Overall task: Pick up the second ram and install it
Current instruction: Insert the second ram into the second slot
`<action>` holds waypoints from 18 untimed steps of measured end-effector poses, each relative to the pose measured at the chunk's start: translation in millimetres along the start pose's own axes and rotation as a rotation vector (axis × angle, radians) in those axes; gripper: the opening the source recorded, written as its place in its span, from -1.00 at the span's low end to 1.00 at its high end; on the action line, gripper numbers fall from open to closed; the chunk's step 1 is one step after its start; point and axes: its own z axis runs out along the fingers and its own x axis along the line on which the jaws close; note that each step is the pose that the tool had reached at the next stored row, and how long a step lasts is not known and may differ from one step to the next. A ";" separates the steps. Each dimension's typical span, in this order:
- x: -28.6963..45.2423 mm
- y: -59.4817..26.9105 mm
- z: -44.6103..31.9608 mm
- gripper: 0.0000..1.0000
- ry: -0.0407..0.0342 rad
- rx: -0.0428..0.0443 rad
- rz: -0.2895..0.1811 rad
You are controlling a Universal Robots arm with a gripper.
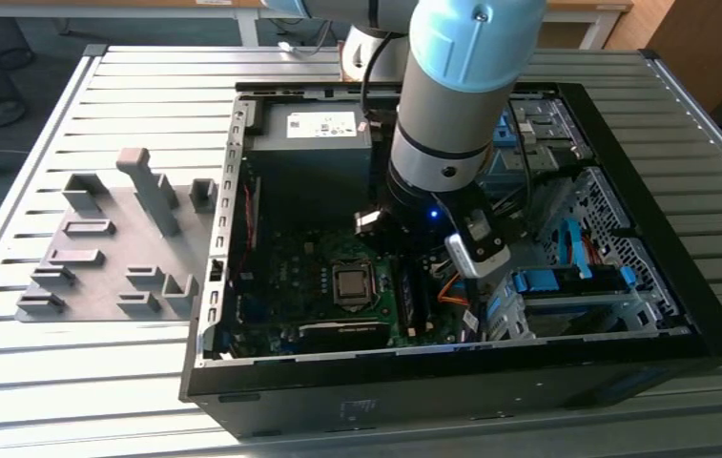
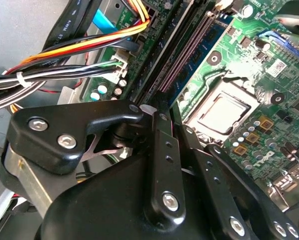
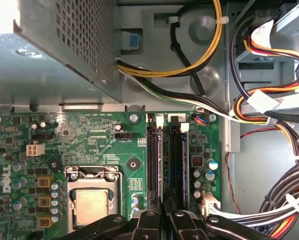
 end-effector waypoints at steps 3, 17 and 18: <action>-0.2 0.0 1.1 -0.72 0.0001 0.0001 -0.003; -0.3 0.0 2.0 -0.72 0.0003 0.0003 -0.008; -0.4 0.0 2.0 -0.72 0.0003 0.0005 -0.008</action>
